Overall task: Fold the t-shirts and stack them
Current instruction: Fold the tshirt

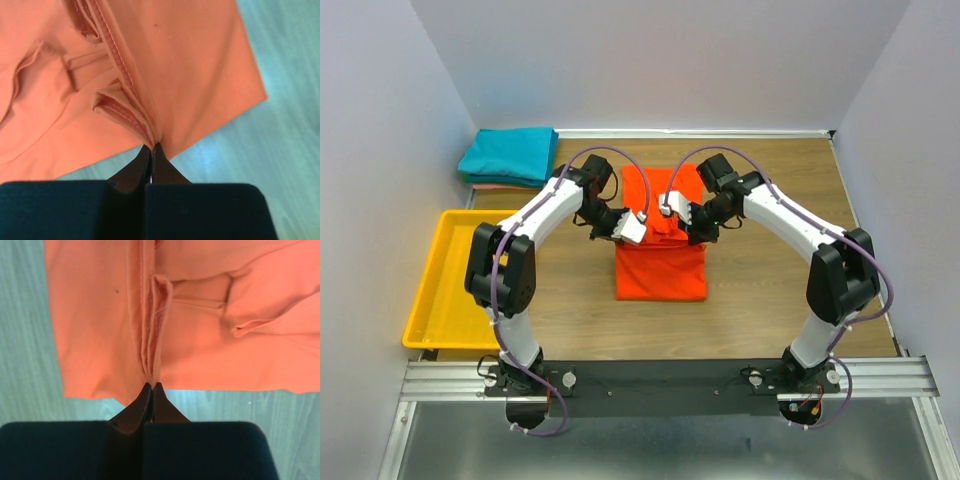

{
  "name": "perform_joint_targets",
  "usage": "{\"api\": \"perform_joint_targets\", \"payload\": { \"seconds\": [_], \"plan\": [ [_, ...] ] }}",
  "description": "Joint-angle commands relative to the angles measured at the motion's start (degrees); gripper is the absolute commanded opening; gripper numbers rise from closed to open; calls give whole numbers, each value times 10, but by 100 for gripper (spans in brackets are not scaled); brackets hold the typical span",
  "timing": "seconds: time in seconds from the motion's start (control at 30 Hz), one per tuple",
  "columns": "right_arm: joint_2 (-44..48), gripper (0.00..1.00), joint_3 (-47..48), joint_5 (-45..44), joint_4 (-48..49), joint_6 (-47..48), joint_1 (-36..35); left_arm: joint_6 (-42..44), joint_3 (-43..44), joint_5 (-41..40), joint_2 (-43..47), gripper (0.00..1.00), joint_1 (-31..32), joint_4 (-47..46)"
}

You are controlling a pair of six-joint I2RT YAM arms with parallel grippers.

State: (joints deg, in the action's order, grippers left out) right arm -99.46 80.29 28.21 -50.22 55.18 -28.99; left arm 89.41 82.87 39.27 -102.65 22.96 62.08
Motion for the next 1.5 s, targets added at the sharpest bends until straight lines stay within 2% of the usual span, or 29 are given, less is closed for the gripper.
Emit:
{"api": "perform_joint_targets", "payload": {
  "seconds": [0.0,0.37,0.43,0.5,0.53,0.6,0.63,0.67,0.87,1.0,1.07,1.13,1.2,1.23,1.3,1.47],
  "plan": [
    [-40,0,42,23,-23,33,15,23,46,2,-35,0,-12,20],
    [-103,1,91,23,-29,58,36,31,98,-5,-101,1,-22,20],
    [-110,9,101,21,-30,56,36,30,106,-11,-115,10,-27,18],
    [-121,21,108,13,-28,55,38,11,127,-14,-125,24,-33,12],
    [-124,35,115,10,-27,52,39,1,138,-10,-135,31,-41,11],
    [-138,50,143,3,-25,36,50,-24,172,-2,-145,38,-53,11],
    [-145,54,158,1,-24,24,56,-28,185,4,-151,58,-58,14],
    [-151,54,192,2,-24,-2,70,-36,206,8,-153,61,-66,14],
    [-134,53,218,17,-26,-96,111,-135,219,58,-128,59,-98,1],
    [-112,52,182,111,-27,-217,115,-271,140,140,-93,53,-100,-44],
    [-115,50,160,158,-25,-253,114,-369,113,203,-79,50,-95,-81],
    [-124,47,145,221,-23,-297,114,-410,70,250,-76,45,-88,-98],
    [-151,43,142,261,-23,-329,113,-453,23,259,-77,40,-82,-122],
    [-157,38,138,267,-21,-335,113,-470,6,255,-79,35,-79,-135],
    [-179,31,132,274,-14,-341,113,-504,-31,253,-85,29,-80,-167],
    [-224,24,124,261,15,-357,113,-562,-42,239,-125,25,-85,-236]
  ]
}}
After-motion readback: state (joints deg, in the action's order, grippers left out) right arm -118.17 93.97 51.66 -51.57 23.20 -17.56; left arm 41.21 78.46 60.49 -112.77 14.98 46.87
